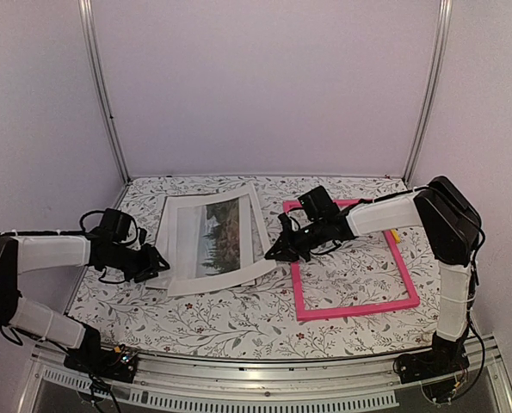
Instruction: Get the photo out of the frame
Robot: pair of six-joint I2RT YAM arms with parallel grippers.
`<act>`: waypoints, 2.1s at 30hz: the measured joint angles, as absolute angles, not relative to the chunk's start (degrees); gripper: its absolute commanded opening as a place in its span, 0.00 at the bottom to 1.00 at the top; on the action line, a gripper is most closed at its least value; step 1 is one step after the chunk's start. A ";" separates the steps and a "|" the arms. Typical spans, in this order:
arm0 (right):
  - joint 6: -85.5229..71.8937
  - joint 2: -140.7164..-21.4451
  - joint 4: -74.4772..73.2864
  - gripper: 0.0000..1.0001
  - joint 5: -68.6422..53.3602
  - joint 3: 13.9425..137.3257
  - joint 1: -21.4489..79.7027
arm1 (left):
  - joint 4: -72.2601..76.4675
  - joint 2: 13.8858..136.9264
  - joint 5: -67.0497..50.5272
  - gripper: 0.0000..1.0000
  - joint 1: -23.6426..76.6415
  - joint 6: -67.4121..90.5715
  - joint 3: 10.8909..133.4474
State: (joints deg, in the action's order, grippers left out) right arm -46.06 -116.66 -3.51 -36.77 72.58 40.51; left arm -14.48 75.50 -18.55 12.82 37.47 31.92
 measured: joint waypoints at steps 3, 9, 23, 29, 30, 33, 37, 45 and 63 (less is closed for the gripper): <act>-44.84 -116.62 -6.00 0.00 -35.35 73.06 40.51 | -14.79 75.79 -17.96 0.47 12.40 37.52 31.92; -42.81 -114.15 -9.93 0.00 -32.82 72.42 40.36 | -14.94 77.87 -16.10 0.47 11.99 37.50 31.86; -39.07 -96.82 -14.06 0.00 -32.29 54.94 32.40 | -15.18 79.40 -15.38 0.47 11.44 36.75 32.21; -36.32 -90.15 -18.26 0.00 -31.99 48.38 26.65 | -15.66 79.44 -15.11 0.47 11.35 36.51 32.49; -35.66 -89.19 -19.00 0.00 -31.94 47.77 25.78 | -15.75 79.44 -15.03 0.47 11.33 36.47 32.53; -33.34 -87.15 -21.23 0.00 -31.73 46.72 23.59 | -15.84 79.44 -14.83 0.47 11.33 36.40 32.60; -30.48 -86.19 -23.70 0.00 -31.07 46.30 21.43 | -16.27 79.44 -14.57 0.47 11.33 36.36 32.84; -25.67 -85.54 -27.55 0.00 -29.50 46.19 18.41 | -17.32 79.44 -14.28 0.46 11.22 36.03 33.34; -22.81 -82.26 -32.10 0.00 -26.04 46.09 16.25 | -19.29 79.33 -13.78 0.46 11.16 35.99 34.09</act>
